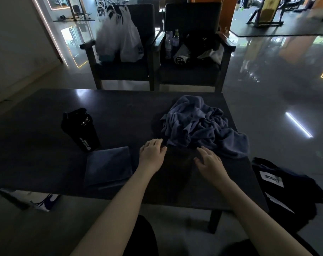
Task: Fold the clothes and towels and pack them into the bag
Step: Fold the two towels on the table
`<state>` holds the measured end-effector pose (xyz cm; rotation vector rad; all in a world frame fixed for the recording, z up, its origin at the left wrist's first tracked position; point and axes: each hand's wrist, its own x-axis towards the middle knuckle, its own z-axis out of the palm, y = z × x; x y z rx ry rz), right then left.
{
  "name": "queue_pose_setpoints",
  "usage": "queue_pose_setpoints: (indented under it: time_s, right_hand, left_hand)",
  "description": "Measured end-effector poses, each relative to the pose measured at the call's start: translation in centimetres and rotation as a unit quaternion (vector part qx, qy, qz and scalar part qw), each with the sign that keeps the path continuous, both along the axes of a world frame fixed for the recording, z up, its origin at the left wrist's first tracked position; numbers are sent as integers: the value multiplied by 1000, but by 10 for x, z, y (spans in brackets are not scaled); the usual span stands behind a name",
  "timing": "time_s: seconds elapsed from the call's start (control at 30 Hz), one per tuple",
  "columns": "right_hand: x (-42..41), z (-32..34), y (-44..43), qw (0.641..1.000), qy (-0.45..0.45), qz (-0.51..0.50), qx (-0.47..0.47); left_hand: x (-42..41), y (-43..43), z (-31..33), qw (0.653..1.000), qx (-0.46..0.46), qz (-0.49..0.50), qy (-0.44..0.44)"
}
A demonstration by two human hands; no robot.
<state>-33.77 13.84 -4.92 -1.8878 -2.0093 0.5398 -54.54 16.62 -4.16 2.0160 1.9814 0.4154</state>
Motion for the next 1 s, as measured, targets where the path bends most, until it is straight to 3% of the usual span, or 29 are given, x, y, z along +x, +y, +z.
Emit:
queue_pose_setpoints:
  time_s: [0.3, 0.5, 0.77, 0.9, 1.0]
  right_hand:
    - [43, 4, 53, 994, 28, -35, 99]
    - [45, 12, 85, 994, -70, 2, 83]
    - [36, 11, 86, 985, -141, 7, 101]
    - [34, 20, 79, 992, -40, -17, 122]
    - [38, 28, 73, 990, 28, -36, 135]
  left_hand:
    - [75, 74, 3, 997, 5, -72, 24]
    - [88, 92, -6, 993, 55, -100, 25]
    - [78, 90, 11, 985, 112, -111, -73]
    - [78, 86, 17, 987, 108, -105, -58]
    - [77, 86, 12, 992, 55, -96, -57]
